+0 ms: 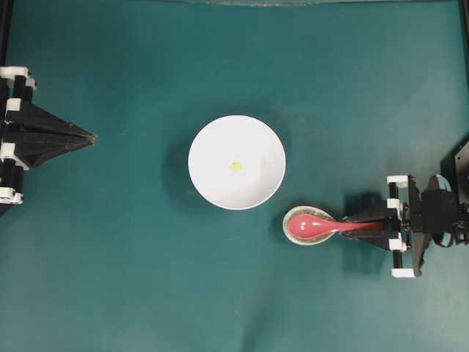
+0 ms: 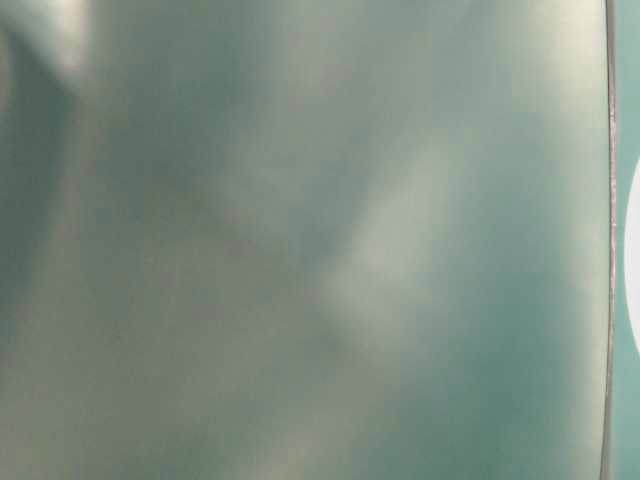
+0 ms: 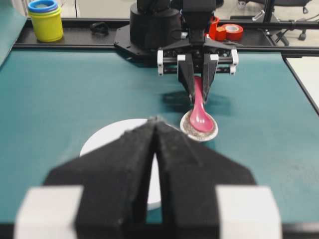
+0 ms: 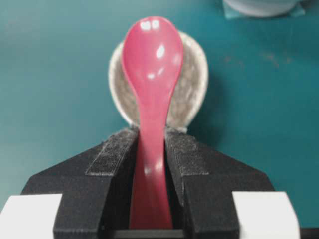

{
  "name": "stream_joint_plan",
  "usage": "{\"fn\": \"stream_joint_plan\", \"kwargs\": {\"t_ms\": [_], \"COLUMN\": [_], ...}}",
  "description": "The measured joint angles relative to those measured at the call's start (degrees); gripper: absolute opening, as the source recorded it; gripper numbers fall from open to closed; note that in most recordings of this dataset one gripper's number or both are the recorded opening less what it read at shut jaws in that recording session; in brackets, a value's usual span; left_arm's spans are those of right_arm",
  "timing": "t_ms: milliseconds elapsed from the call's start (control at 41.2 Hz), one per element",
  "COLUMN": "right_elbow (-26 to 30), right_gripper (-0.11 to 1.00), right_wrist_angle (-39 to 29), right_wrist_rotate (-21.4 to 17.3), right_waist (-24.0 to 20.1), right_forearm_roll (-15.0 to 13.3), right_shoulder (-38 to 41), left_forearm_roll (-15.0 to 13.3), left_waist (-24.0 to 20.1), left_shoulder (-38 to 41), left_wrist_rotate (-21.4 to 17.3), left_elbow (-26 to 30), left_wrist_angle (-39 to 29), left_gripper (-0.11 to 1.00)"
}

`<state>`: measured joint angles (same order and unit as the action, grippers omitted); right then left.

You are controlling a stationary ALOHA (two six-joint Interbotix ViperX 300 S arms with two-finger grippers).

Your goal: Scoop the yellow hexagonal prism block from the bowl with a spoon using the right arm.

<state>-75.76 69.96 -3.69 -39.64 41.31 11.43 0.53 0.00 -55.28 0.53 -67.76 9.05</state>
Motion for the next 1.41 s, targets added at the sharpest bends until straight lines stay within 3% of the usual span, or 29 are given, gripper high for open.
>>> {"fn": "stream_joint_plan", "kwargs": {"t_ms": [243,412,631,728,922,1407], "right_elbow": [-0.7,-0.88,0.0,1.23,3.69,4.57], "right_gripper": [0.19,0.19,0.16,0.02,0.02,0.02], "right_wrist_angle": [-0.62,-4.75,-16.0,-22.41,-32.87,-36.12], "right_wrist_rotate": [3.96,9.4,17.23,20.74,25.75,26.98], "right_waist": [0.0,0.79,5.71,8.35,13.18,15.56], "right_forearm_roll": [0.0,0.0,0.18,0.18,0.09,0.18], "right_shoulder": [-6.15,-13.71,-25.66,-30.59,-37.18,-38.67], "left_forearm_roll": [0.0,0.0,0.0,0.0,0.0,0.09], "left_waist": [0.09,0.0,0.09,0.09,0.09,0.09], "left_shoulder": [-0.09,-0.18,-0.26,-0.26,-0.26,-0.26], "left_wrist_rotate": [0.0,0.0,0.0,0.0,0.0,-0.09], "left_elbow": [0.0,0.0,0.0,0.0,0.0,0.0], "left_wrist_angle": [0.0,-0.18,-0.09,-0.09,-0.62,-2.9], "left_gripper": [0.0,0.0,0.0,0.0,0.0,0.0]}}
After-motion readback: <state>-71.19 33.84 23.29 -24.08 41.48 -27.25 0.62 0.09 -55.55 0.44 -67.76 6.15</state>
